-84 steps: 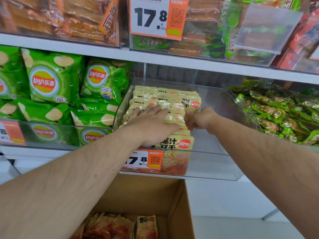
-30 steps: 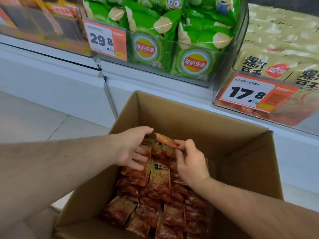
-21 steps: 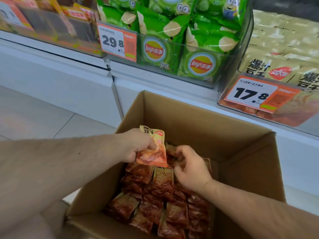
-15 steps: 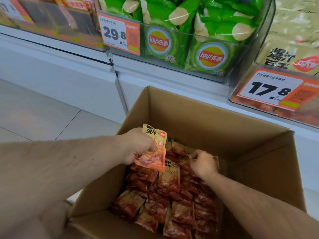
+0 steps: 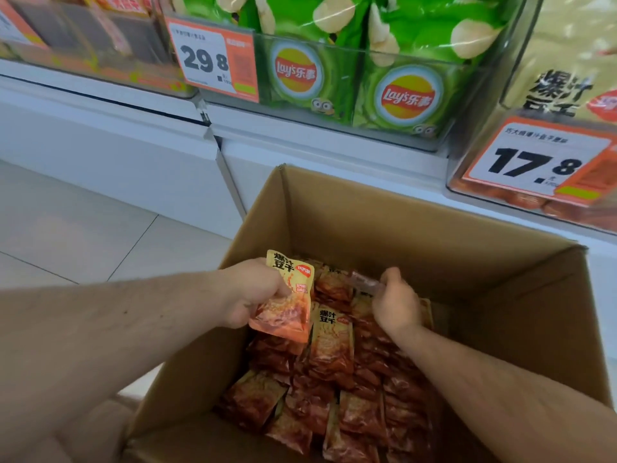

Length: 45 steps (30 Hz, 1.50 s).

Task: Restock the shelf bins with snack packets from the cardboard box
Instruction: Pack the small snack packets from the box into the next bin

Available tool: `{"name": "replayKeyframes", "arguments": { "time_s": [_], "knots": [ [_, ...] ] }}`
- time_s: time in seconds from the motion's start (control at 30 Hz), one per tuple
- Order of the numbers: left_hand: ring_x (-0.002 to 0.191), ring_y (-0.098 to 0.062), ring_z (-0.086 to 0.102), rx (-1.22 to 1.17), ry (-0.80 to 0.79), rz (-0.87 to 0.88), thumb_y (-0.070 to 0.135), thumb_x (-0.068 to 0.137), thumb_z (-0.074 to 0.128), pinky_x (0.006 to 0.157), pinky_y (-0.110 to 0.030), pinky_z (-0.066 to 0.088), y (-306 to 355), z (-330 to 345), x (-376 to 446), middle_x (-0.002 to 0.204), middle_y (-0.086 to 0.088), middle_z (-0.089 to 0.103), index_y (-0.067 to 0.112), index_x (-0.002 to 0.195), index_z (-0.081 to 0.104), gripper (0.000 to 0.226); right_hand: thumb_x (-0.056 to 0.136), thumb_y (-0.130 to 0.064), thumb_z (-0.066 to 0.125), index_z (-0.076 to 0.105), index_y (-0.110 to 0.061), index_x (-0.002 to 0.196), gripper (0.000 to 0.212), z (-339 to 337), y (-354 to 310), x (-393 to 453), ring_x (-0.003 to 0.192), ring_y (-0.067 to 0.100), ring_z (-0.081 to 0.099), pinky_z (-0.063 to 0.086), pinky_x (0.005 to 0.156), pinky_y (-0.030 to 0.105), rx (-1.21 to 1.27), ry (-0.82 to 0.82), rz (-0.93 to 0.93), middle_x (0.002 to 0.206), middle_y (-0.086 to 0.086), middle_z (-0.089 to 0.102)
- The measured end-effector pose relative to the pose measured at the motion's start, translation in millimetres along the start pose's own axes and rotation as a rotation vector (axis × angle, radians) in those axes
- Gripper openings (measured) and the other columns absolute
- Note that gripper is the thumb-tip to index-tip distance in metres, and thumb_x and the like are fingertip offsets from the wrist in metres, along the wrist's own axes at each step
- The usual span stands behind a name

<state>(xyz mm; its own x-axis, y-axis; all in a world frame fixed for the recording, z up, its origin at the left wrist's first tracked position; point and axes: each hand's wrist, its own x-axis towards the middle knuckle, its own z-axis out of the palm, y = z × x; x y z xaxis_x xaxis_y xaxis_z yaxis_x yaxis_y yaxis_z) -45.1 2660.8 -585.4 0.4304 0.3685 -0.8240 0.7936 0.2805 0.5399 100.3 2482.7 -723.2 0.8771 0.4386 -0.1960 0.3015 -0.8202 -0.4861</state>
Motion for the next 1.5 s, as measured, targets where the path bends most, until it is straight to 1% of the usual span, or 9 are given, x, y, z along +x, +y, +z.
{"name": "replayKeyframes", "arguments": {
  "time_s": [0.13, 0.37, 0.53, 0.7, 0.83, 0.93, 1.0, 1.3, 1.5],
  "knots": [
    [0.081, -0.033, 0.070, -0.094, 0.007, -0.032, -0.004, 0.094, 0.047, 0.062, -0.038, 0.056, 0.7, 6.6, -5.2, 0.108, -0.023, 0.069, 0.001, 0.119, 0.051, 0.025, 0.101, -0.016, 0.043, 0.043, -0.013, 0.101, 0.003, -54.6, -30.4, -34.4, 0.103, 0.032, 0.062, 0.048, 0.084, 0.036, 0.268, 0.034, -0.052, 0.109, 0.010, 0.064],
    [0.107, -0.046, 0.065, -0.335, -0.140, 0.076, 0.013, 0.080, 0.044, 0.096, -0.059, 0.050, 14.9, 26.1, -35.7, 0.120, -0.026, 0.066, 0.002, 0.112, 0.064, 0.040, 0.099, -0.022, 0.047, 0.038, -0.026, 0.109, 0.014, -119.6, -69.4, -111.8, 0.111, 0.027, 0.062, 0.050, 0.090, 0.031, 0.295, 0.016, -0.480, 0.133, 0.006, 0.062],
    [0.091, -0.033, 0.070, -0.450, -0.304, 0.175, 0.043, 0.097, 0.046, 0.074, -0.039, 0.057, 22.8, 39.3, -66.7, 0.106, -0.017, 0.073, 0.008, 0.110, 0.071, 0.045, 0.094, -0.029, 0.041, 0.046, -0.015, 0.124, 0.033, -133.5, -69.4, -132.5, 0.124, 0.022, 0.055, 0.025, 0.118, 0.034, 0.079, 0.098, -0.699, 0.122, 0.002, 0.067],
    [0.095, -0.032, 0.072, -0.354, -0.226, 0.430, 0.009, 0.092, 0.063, 0.088, -0.048, 0.056, 21.4, 48.3, -82.9, 0.101, -0.013, 0.075, 0.011, 0.114, 0.069, 0.023, 0.078, -0.019, 0.060, 0.054, -0.019, 0.095, 0.017, -155.5, -65.0, -140.3, 0.107, 0.015, 0.060, 0.037, 0.110, 0.037, -0.098, 0.233, -0.910, 0.135, 0.000, 0.060],
    [0.099, -0.032, 0.071, -0.328, -0.249, 0.580, 0.002, 0.094, 0.058, 0.091, -0.051, 0.054, 28.1, 49.7, -100.6, 0.106, -0.013, 0.074, 0.012, 0.119, 0.064, 0.027, 0.078, -0.030, 0.072, 0.056, -0.029, 0.108, 0.034, -196.0, -74.6, -150.2, 0.078, -0.002, 0.056, 0.042, 0.072, 0.013, 0.110, 0.226, -0.562, 0.108, -0.024, 0.057],
    [0.103, -0.030, 0.070, -0.237, -0.298, 0.668, 0.001, 0.094, 0.058, 0.095, -0.052, 0.053, 30.5, 54.4, -111.0, 0.110, -0.011, 0.073, 0.014, 0.124, 0.059, 0.033, 0.079, -0.045, 0.077, 0.049, -0.031, 0.122, 0.054, -219.8, -77.1, -142.1, 0.082, 0.001, 0.059, 0.045, 0.069, 0.012, 0.307, -0.091, -0.184, 0.112, -0.017, 0.058],
    [0.105, -0.027, 0.069, -0.175, -0.313, 0.724, 0.000, 0.094, 0.060, 0.095, -0.048, 0.053, 29.6, 60.3, -118.1, 0.112, -0.008, 0.073, 0.017, 0.127, 0.055, 0.038, 0.081, -0.044, 0.076, 0.058, -0.027, 0.122, 0.047, -227.3, -79.1, -139.1, 0.094, 0.001, 0.063, 0.047, 0.073, 0.016, 0.438, -0.233, -0.185, 0.116, -0.014, 0.065],
    [0.103, 0.001, 0.066, 0.068, -0.397, 0.891, 0.004, 0.094, 0.060, 0.080, -0.014, 0.052, 44.4, 73.7, -144.6, 0.115, 0.007, 0.069, 0.033, 0.122, 0.044, 0.043, 0.086, -0.014, 0.074, 0.071, -0.018, 0.103, 0.018, -261.2, -81.6, -146.4, 0.050, -0.004, 0.054, 0.041, 0.050, 0.015, 0.648, -0.265, -0.259, 0.091, -0.006, 0.074],
    [0.114, -0.003, 0.061, 0.159, -0.401, 0.999, 0.009, 0.094, 0.060, 0.098, -0.026, 0.049, 81.9, 100.5, -161.5, 0.122, 0.012, 0.065, 0.039, 0.128, 0.037, 0.051, 0.086, -0.009, 0.073, 0.071, -0.011, 0.099, 0.013, -296.0, -67.4, -142.9, 0.045, 0.008, 0.045, 0.039, 0.046, 0.020, 0.764, -0.144, -0.214, 0.066, -0.007, 0.068]
  ]
}}
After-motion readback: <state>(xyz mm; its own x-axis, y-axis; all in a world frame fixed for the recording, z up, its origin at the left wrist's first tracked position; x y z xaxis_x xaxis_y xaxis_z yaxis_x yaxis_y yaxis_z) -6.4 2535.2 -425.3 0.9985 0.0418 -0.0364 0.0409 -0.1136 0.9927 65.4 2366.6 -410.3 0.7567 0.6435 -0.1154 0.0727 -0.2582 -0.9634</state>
